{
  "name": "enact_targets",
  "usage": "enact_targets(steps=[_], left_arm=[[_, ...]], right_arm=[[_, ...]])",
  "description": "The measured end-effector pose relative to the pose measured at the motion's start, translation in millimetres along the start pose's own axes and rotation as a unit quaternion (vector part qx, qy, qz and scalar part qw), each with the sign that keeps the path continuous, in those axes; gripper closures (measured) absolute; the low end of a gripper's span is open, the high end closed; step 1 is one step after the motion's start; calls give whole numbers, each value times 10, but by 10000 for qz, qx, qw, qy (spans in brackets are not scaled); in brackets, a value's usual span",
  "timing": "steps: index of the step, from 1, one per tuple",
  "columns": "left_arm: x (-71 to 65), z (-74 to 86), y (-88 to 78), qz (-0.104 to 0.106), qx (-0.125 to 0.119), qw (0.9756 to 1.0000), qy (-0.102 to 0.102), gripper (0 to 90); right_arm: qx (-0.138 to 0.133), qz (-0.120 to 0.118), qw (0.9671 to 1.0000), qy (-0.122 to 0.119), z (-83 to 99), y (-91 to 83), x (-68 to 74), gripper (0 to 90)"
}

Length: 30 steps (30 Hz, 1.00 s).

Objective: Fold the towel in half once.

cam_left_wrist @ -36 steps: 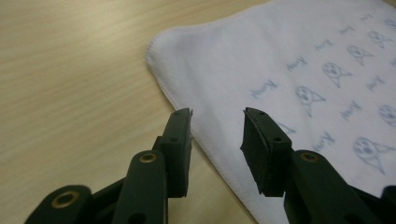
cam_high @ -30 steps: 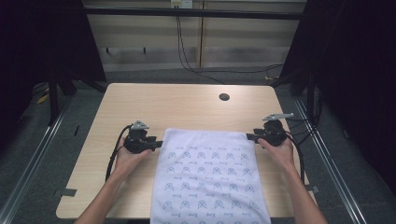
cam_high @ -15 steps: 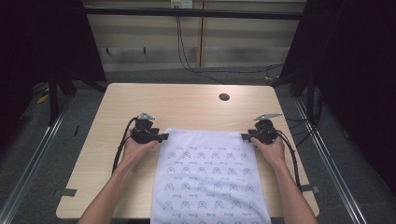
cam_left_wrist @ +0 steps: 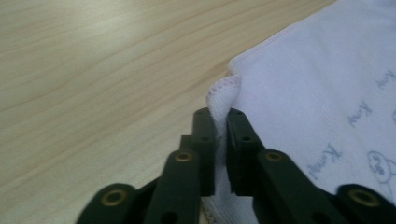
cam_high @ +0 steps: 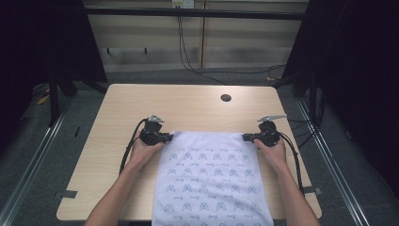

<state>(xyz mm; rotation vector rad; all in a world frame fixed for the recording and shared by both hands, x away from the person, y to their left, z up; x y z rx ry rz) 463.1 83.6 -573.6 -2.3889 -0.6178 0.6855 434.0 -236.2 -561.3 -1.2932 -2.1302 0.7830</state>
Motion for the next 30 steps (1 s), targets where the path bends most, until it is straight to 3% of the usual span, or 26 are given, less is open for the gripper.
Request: enact_targets(steps=[3,7,8,9,14,19,24,27,30], left_arm=[[-17,-2,-92,92,-149,9998,-20,869],[-123,-212,-381,213,-492,9984,184,868],[-123,-212,-381,213,-492,9984,184,868],[-183,-364,-544,203,-664,9971,321,869],[-243,-798,-880,115,-1048,9929,556,869],[-200,-1235,-1083,-68,-1357,9889,608,868],[-278,-1518,-1241,-76,-1653,9837,709,868],[-362,-1567,-1342,-17,-1652,9827,835,867],[-476,-1439,-1414,189,-1740,9811,826,867]], right_arm=[[-110,-121,9999,-12,-48,-95,34,847],[-387,-299,9988,45,-202,-288,88,848],[-452,-285,9986,29,-262,-346,98,848],[-555,-262,9981,-21,-337,-406,100,848],[-1115,-139,9935,-176,-772,-697,114,848],[-1428,-47,9897,-95,-1228,-909,58,849],[-1698,5,9853,-186,-1598,-1152,65,849],[-1881,-77,9819,-200,-1702,-1305,119,849],[-1900,-249,9809,-342,-1593,-1396,223,849]])
Point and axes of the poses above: each handheld gripper's, and its own axes: y roughly forward along the jaws, z roughly out of its underside, x roughly to its left, the point moved 10 cm from there along y, roughly forward along the jaws, and after that the axes turned 11 degrees about z, right-handed, at the moved point
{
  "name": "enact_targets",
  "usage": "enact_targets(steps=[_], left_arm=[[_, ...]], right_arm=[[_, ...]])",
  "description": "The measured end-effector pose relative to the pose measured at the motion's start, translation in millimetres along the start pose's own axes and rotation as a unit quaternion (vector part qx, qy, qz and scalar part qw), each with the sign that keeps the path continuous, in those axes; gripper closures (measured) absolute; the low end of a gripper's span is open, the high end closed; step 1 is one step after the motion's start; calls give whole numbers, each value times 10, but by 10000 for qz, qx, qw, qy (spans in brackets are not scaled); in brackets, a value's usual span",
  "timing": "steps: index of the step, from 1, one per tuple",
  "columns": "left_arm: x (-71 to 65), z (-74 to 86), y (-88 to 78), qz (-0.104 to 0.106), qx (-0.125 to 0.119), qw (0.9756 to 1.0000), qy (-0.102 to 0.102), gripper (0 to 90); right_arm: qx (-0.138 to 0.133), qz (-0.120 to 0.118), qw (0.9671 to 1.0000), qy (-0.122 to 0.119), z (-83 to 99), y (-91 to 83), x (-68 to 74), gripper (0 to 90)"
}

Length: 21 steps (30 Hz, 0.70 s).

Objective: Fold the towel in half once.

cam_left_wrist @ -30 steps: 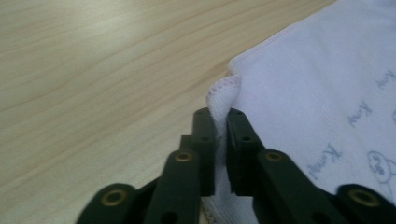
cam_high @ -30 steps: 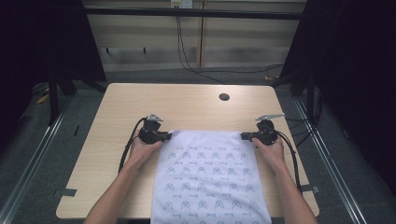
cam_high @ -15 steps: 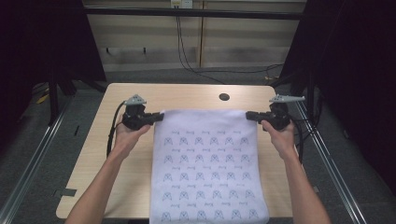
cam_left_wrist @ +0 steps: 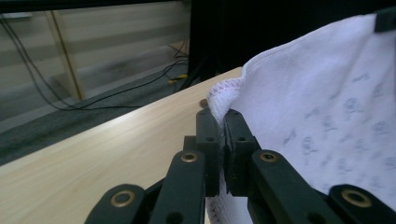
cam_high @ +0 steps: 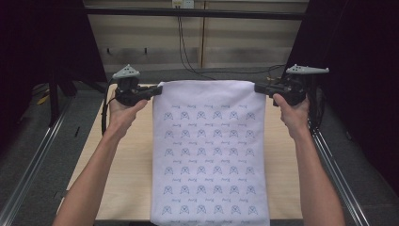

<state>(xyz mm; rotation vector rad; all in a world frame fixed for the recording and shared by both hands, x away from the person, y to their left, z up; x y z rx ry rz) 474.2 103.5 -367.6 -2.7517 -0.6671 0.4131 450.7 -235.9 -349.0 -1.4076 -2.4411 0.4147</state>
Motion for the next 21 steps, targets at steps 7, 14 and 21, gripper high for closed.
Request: enact_targets(steps=[7,14,21], left_arm=[[-387,508,-236,295,177,9994,-89,867],[-863,989,-409,584,368,9975,-143,865],[-1234,1572,-552,787,788,9933,-303,865]], right_arm=[[85,-304,9994,-158,443,-343,238,849],[431,-453,9975,-333,975,-704,550,850],[832,-589,9946,-206,1610,-1000,820,849]])
Point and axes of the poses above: each handheld gripper's, and its own axes: y roughly forward along the jaws, z roughly out of its underside, x roughly to its left, the point moved 10 cm from there along y, roughly forward along the jaws, and after that the axes turned 11 degrees about z, right-handed, at the moved point
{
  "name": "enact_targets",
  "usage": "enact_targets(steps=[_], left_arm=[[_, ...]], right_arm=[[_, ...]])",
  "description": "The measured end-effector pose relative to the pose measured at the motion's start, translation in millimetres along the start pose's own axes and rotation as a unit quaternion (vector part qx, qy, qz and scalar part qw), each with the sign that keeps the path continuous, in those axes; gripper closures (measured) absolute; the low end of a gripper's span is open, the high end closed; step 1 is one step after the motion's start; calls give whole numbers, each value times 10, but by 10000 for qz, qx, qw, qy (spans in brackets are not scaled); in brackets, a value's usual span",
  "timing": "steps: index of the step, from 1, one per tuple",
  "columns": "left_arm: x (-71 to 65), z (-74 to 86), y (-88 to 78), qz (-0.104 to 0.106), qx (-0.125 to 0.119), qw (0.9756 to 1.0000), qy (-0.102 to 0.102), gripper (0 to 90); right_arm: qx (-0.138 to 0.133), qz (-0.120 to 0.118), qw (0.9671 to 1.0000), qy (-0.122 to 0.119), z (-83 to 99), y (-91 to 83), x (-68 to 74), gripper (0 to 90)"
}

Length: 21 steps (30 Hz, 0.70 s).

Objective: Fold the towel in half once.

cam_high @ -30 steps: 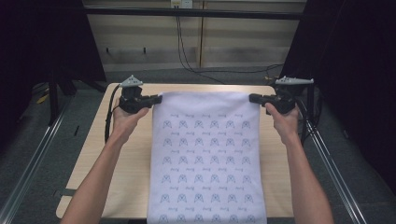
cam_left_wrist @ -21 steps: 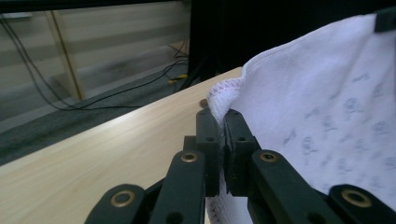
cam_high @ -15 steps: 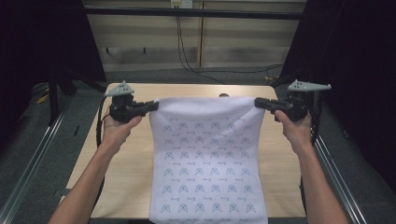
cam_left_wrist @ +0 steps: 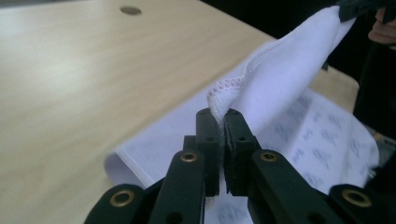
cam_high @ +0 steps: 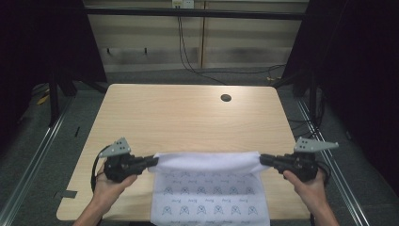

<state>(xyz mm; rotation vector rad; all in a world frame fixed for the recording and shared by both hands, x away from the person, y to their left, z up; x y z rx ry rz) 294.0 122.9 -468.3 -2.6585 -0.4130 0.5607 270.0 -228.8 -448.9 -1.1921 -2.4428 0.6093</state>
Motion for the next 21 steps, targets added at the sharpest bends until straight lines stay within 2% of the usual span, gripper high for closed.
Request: enact_targets(steps=[2,4,6,8,9,11,13,16,18,21], left_arm=[[-63,166,3,49,79,9999,-116,865],[-88,436,64,28,403,9987,-325,865],[-120,656,166,105,803,9957,-442,865],[-119,802,242,137,1059,9931,-491,865],[-118,834,263,172,1120,9922,-528,865],[-114,865,290,215,1226,9911,-474,865],[-63,917,327,82,1320,9899,-506,864],[-31,951,377,112,1414,9886,-501,864],[3,946,383,125,1431,9882,-525,864],[86,923,382,-23,1377,9888,-568,865]], right_arm=[[137,-112,9998,18,190,0,115,849],[446,-17,9990,-34,425,49,163,849],[789,-134,9968,76,654,117,196,849],[1141,-100,9934,42,863,198,206,849],[1298,-139,9914,120,943,215,226,848],[1505,-67,9886,-6,1027,241,238,848],[1615,-35,9869,-45,1067,280,244,847],[1925,106,9811,-160,1162,358,231,847],[1976,86,9802,-135,1167,391,223,848],[1966,142,9804,-36,1140,439,199,849]])
Point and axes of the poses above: each handheld gripper's, and its own axes: y roughly forward along the jaws, z roughly out of its underside, x roughly to its left, the point moved 10 cm from there along y, roughly forward along the jaws, and after that the axes turned 11 degrees about z, right-handed, at the moved point
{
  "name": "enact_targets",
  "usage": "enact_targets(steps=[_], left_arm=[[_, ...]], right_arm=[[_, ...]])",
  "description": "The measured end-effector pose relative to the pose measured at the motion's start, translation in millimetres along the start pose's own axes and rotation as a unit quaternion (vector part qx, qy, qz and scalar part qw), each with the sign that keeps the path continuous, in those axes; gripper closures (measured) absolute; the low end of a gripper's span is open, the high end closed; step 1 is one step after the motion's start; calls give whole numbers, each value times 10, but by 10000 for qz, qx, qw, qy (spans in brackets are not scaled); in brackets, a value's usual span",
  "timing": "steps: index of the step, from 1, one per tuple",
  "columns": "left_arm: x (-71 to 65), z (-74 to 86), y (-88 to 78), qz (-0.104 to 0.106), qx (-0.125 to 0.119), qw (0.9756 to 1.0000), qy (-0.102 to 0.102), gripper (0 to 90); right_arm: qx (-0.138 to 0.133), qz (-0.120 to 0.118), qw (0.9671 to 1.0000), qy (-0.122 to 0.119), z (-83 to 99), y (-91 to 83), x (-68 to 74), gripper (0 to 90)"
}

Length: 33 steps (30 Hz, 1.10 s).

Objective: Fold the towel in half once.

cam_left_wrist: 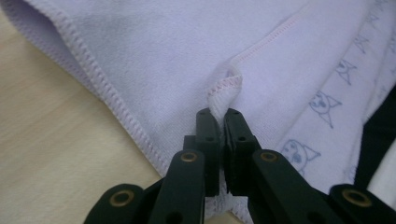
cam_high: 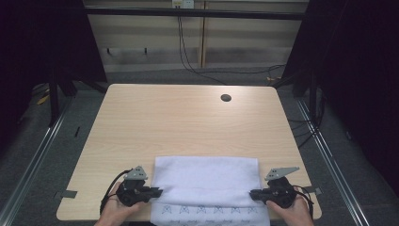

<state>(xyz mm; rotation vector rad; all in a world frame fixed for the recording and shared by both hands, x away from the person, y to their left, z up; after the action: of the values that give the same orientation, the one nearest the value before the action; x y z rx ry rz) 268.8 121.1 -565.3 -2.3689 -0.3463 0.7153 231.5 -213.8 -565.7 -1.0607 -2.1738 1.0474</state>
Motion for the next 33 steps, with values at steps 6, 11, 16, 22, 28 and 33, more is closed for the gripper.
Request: enact_targets(steps=[6,11,16,22,28,33], left_arm=[[152,-86,3,-178,-89,9998,-45,870],[295,-177,9,-425,-46,9991,71,873],[543,-317,9,-719,-127,9972,152,873],[756,-453,28,-817,-185,9965,45,873],[1005,-622,62,-908,-320,9952,-147,872],[1202,-759,75,-1120,-186,9935,-25,872]], right_arm=[[19,45,9999,132,-110,82,-70,857],[-46,251,9997,-25,-255,183,-148,859],[-84,315,9995,33,-459,322,-288,859],[-141,362,9992,131,-621,432,-394,859],[-90,434,9989,151,-782,542,-512,860],[-69,552,9982,210,-968,666,-645,860]])
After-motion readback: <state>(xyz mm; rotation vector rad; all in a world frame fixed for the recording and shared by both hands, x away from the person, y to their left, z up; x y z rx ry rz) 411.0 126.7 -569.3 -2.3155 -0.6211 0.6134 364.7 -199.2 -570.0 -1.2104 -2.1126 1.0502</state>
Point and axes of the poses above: each handheld gripper's, and its own axes: y roughly forward along the jaws, z roughly out of its underside, x roughly to its left, the point moved 10 cm from there along y, roughly forward along the jaws, and after that the axes turned 11 degrees about z, right-handed, at the moved point
